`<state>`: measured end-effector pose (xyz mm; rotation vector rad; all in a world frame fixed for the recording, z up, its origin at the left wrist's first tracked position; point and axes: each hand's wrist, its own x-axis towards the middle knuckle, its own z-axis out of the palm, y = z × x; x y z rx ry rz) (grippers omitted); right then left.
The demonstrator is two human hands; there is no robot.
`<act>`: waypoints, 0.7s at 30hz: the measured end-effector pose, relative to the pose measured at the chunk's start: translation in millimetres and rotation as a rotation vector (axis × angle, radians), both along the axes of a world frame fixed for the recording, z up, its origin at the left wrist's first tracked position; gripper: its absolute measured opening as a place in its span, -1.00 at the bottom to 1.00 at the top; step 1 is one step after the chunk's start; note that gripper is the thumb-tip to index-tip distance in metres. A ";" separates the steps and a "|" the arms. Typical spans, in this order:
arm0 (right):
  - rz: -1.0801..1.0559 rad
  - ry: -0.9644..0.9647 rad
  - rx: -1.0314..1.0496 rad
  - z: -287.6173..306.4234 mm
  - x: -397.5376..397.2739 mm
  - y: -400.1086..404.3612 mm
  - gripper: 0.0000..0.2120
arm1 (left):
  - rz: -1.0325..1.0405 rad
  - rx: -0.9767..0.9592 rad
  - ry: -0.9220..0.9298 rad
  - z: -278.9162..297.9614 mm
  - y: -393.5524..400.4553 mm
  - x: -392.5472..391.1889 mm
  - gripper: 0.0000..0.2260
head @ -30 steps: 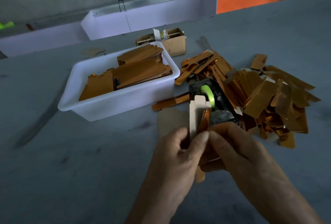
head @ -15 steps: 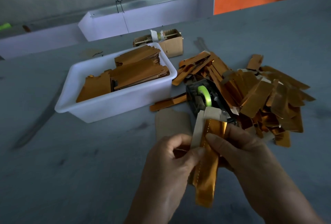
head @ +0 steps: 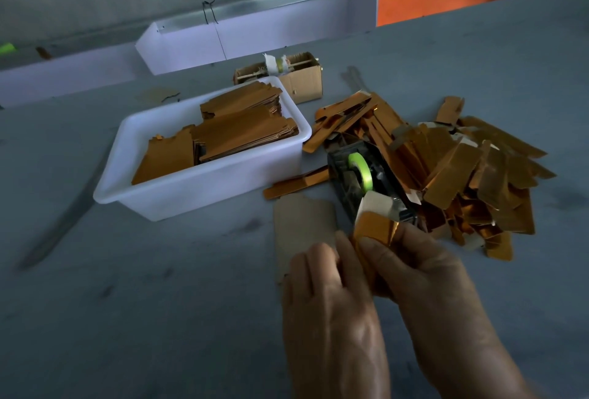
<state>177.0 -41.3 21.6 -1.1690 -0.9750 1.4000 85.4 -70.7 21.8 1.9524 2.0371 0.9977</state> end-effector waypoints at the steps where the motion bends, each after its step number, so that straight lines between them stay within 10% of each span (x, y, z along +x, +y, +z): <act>1: -0.005 0.001 -0.007 -0.1 -0.7 -0.8 -0.94 | -0.017 -0.025 0.031 -5.6 -1.7 5.4 -0.63; 11: -0.039 -0.228 -0.003 -6.1 -5.9 -0.5 -0.83 | 0.031 0.108 -0.087 -12.9 -5.7 -4.4 -0.75; 16: 0.090 -0.122 -0.006 -3.2 -12.7 -4.3 -0.82 | 0.059 -0.332 -0.767 1.5 -1.1 -34.7 -0.82; 21: -0.032 -0.545 0.241 13.2 18.5 8.9 -0.61 | 0.062 -0.427 -1.091 8.2 9.3 -40.3 -0.82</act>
